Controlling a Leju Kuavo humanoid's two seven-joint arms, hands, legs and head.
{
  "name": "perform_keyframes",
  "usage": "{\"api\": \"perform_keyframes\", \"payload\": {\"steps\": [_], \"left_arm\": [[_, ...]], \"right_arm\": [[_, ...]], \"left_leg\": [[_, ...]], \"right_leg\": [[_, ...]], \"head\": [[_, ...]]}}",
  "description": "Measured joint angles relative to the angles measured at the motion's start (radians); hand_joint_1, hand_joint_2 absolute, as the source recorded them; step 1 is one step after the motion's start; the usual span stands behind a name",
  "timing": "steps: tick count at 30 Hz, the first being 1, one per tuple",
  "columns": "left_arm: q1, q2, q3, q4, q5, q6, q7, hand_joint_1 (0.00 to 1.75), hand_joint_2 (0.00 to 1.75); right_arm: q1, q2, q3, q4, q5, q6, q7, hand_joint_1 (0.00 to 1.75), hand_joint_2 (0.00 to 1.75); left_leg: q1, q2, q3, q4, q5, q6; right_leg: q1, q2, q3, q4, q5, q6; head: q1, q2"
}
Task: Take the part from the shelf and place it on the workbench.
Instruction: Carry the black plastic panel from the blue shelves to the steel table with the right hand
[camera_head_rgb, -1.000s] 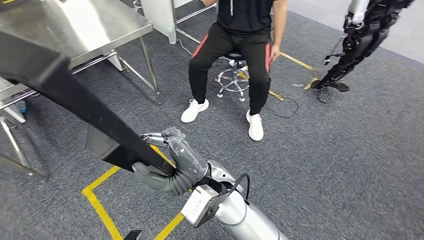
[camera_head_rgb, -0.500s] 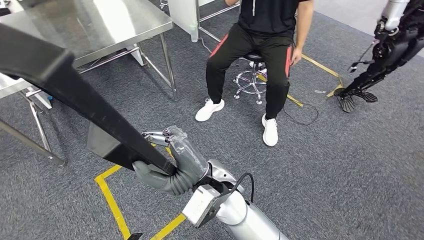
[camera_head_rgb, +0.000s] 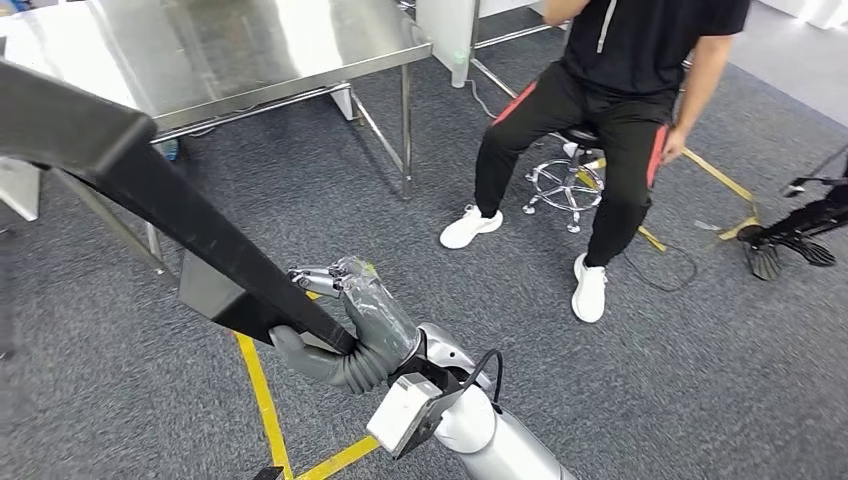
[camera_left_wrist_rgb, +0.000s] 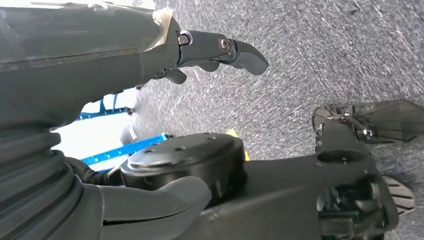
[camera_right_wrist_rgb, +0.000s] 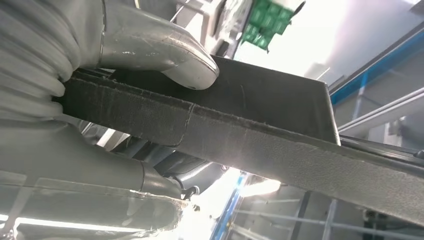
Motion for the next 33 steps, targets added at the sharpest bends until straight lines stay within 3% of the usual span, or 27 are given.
{"api": "perform_keyframes", "payload": {"steps": [1,3,6,8,10,12,13,14,17,19,22,24,26,27,28,29,31,33], "left_arm": [[0.0,0.0,0.0,0.0,0.0,0.0,0.0,0.0,1.75],[0.0,0.0,0.0,0.0,-0.001,0.0,0.0,0.0,1.75],[0.006,0.004,0.0,0.0,-0.001,0.0,0.0,0.0,1.75],[0.01,0.005,0.0,0.0,-0.001,0.0,0.0,0.0,1.75],[0.009,0.005,0.0,0.0,-0.001,0.0,0.0,0.0,1.75],[0.01,0.004,0.0,0.0,0.001,0.0,0.0,0.0,1.75],[0.011,0.004,0.0,0.0,0.003,0.0,0.0,0.0,1.75],[0.012,0.004,0.0,0.0,0.005,0.0,0.0,0.0,1.75],[0.011,0.006,0.0,0.0,0.009,0.0,0.0,0.0,1.75],[0.01,0.007,0.0,0.0,0.01,0.001,0.0,0.0,1.75],[0.011,0.007,0.0,0.0,0.011,0.002,0.0,0.0,1.75],[0.011,0.007,0.001,0.0,0.011,0.004,0.0,0.0,1.75],[0.011,0.007,0.001,0.0,0.011,0.006,0.0,0.0,1.75],[0.012,0.007,0.001,0.0,0.011,0.007,0.0,0.0,1.75],[0.013,0.007,0.001,0.0,0.011,0.009,0.0,0.0,1.75],[0.013,0.006,0.001,0.0,0.011,0.01,0.0,0.0,1.75],[0.014,0.005,0.001,0.0,0.009,0.012,0.0,0.0,1.75],[0.014,0.004,0.001,0.0,0.005,0.013,0.0,0.0,1.75]], "right_arm": [[0.0,0.0,0.0,0.0,0.0,0.0,0.0,1.75,1.75],[0.002,0.0,0.0,-0.001,0.0,0.0,0.0,1.75,1.75],[0.003,0.005,0.0,-0.005,0.0,0.0,0.0,1.75,1.75],[0.002,0.012,0.0,-0.006,0.0,0.0,0.0,1.75,1.75],[0.002,0.014,0.0,-0.007,0.0,-0.001,0.0,1.75,1.75],[0.003,0.013,0.0,-0.007,-0.002,0.0,0.0,1.75,1.75],[0.003,0.012,0.0,-0.007,-0.004,0.0,0.001,1.75,1.75],[0.002,0.013,0.0,-0.007,-0.005,0.001,0.001,1.75,1.75],[-0.003,0.02,0.0,-0.007,-0.008,0.004,0.003,1.75,1.75],[-0.008,0.023,0.0,-0.007,-0.01,0.006,0.003,1.75,1.75],[-0.01,0.025,0.0,-0.007,-0.015,0.008,0.003,1.75,1.75],[-0.012,0.024,0.0,-0.007,-0.018,0.009,0.003,1.75,1.75],[-0.01,0.018,0.0,-0.004,-0.021,0.01,0.003,1.75,1.75],[-0.009,0.014,0.0,-0.002,-0.022,0.01,0.003,1.75,1.75],[-0.007,0.012,0.0,0.0,-0.022,0.01,0.003,1.75,1.75],[-0.006,0.01,0.0,0.002,-0.023,0.01,0.003,1.75,1.75],[-0.007,0.01,0.0,0.003,-0.023,0.01,0.003,1.75,1.75],[-0.009,0.011,0.0,0.003,-0.024,0.01,0.003,1.75,1.75]], "left_leg": [[-0.001,-0.012,-0.001,0.004,-0.002,-0.004],[-0.003,-0.031,-0.006,0.009,-0.004,-0.016],[0.002,-0.041,-0.013,0.01,-0.005,-0.032],[0.003,-0.003,-0.031,0.049,-0.029,-0.042],[0.004,0.047,-0.087,0.159,-0.085,-0.049],[0.007,0.064,-0.146,0.269,-0.123,-0.054],[0.008,0.066,-0.155,0.282,-0.118,-0.055],[0.009,0.068,-0.143,0.256,-0.096,-0.053],[0.004,0.089,-0.044,0.07,-0.017,-0.039],[-0.004,0.098,-0.017,0.019,-0.011,-0.031],[-0.005,0.085,-0.011,0.008,-0.008,-0.017],[0.0,0.08,-0.002,-0.002,-0.003,-0.005],[0.0,0.072,0.0,-0.003,-0.002,0.0],[0.0,0.067,0.0,-0.003,-0.003,0.001],[0.0,0.063,0.0,-0.002,-0.003,0.0],[0.001,0.058,0.0,-0.002,-0.004,0.0],[0.001,0.05,0.003,0.0,-0.006,-0.005],[-0.002,0.044,0.002,0.006,-0.013,-0.015]], "right_leg": [[-0.004,0.019,0.03,-0.068,0.027,0.006],[-0.008,0.045,0.065,-0.145,0.055,0.003],[-0.008,0.029,0.072,-0.153,0.061,-0.018],[-0.011,0.013,0.077,-0.156,0.062,-0.031],[-0.01,-0.003,0.08,-0.156,0.059,-0.042],[-0.006,-0.018,0.08,-0.156,0.057,-0.047],[-0.005,-0.023,0.08,-0.156,0.056,-0.048],[-0.004,-0.027,0.08,-0.156,0.055,-0.049],[0.001,-0.031,0.083,-0.155,0.051,-0.044],[0.006,-0.034,0.082,-0.156,0.048,-0.035],[0.008,-0.04,0.082,-0.152,0.04,-0.02],[0.009,-0.033,0.053,-0.089,0.007,-0.019],[0.007,-0.022,-0.013,0.04,-0.042,-0.025],[0.006,-0.02,-0.043,0.093,-0.056,-0.025],[0.005,-0.019,-0.058,0.114,-0.055,-0.019],[0.004,-0.018,-0.053,0.095,-0.038,-0.011],[-0.001,-0.016,0.001,-0.032,0.02,0.006],[-0.004,-0.012,0.051,-0.136,0.06,0.005]], "head": [[0.0,0.0],[-0.001,0.0],[-0.002,0.0],[-0.004,0.0],[-0.005,0.0],[-0.005,0.0],[-0.005,0.0],[-0.005,0.0],[-0.005,0.0],[-0.004,0.0],[-0.004,0.0],[-0.003,0.0],[-0.001,0.0],[-0.001,0.0],[-0.001,0.0],[-0.001,0.0],[-0.001,0.0],[-0.001,0.0]]}}
